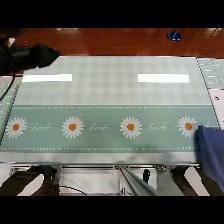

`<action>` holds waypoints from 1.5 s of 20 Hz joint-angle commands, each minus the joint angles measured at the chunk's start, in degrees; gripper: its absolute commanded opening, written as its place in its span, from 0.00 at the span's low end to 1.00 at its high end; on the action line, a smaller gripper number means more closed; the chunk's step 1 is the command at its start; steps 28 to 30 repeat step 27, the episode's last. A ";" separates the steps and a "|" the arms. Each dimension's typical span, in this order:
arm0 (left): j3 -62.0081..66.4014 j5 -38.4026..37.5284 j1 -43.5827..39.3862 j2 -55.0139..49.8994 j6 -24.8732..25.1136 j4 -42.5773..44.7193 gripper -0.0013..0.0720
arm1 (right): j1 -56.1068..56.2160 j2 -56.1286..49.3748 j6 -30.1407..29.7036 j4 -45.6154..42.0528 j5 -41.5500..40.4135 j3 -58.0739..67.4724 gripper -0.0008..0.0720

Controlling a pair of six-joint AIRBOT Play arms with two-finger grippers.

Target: Fold the shirts.

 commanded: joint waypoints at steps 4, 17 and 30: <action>-6.84 -0.72 -6.67 -2.58 -8.09 21.73 0.04 | 43.17 -16.11 7.56 -35.12 -1.95 1.22 0.04; -12.20 0.50 -4.37 -4.98 -10.73 24.44 0.04 | 46.56 -22.77 8.59 -36.41 -0.13 1.22 0.04; -12.20 0.50 -4.37 -4.98 -10.73 24.41 0.04 | 46.56 -22.77 8.59 -36.41 -0.13 1.22 0.04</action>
